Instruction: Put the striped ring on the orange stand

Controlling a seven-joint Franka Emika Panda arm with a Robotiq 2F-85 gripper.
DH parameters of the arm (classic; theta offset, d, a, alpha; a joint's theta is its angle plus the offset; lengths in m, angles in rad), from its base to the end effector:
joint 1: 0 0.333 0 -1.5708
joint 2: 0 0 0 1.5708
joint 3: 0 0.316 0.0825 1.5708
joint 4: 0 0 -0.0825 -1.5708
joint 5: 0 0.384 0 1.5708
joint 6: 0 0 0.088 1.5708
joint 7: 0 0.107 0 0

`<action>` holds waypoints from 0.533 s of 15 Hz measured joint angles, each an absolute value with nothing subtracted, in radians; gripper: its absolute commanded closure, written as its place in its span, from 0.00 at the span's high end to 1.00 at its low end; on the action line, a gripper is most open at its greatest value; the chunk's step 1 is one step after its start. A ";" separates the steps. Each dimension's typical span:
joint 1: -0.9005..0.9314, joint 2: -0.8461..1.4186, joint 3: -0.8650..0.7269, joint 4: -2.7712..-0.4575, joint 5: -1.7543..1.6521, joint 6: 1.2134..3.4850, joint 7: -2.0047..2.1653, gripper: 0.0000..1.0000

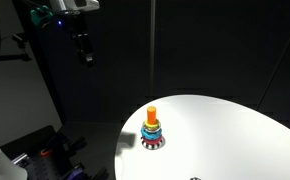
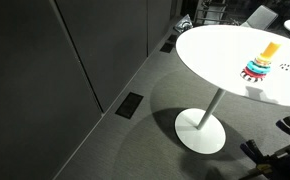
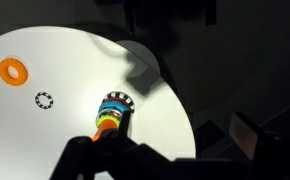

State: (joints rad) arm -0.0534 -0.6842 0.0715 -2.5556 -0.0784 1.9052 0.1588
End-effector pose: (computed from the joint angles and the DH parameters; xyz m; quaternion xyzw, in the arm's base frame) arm 0.3472 0.0022 0.4910 0.9959 -0.0656 0.0207 0.0583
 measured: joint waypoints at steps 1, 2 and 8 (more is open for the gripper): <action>-0.058 -0.675 0.064 -2.544 -0.078 1.915 0.163 1.00; -0.063 -0.664 0.056 -2.530 -0.078 1.924 0.167 1.00; -0.103 -0.556 0.004 -2.399 -0.066 1.966 0.205 1.00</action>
State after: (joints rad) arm -0.1030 -0.5561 0.0040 -2.3990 -0.0664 1.9656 0.2052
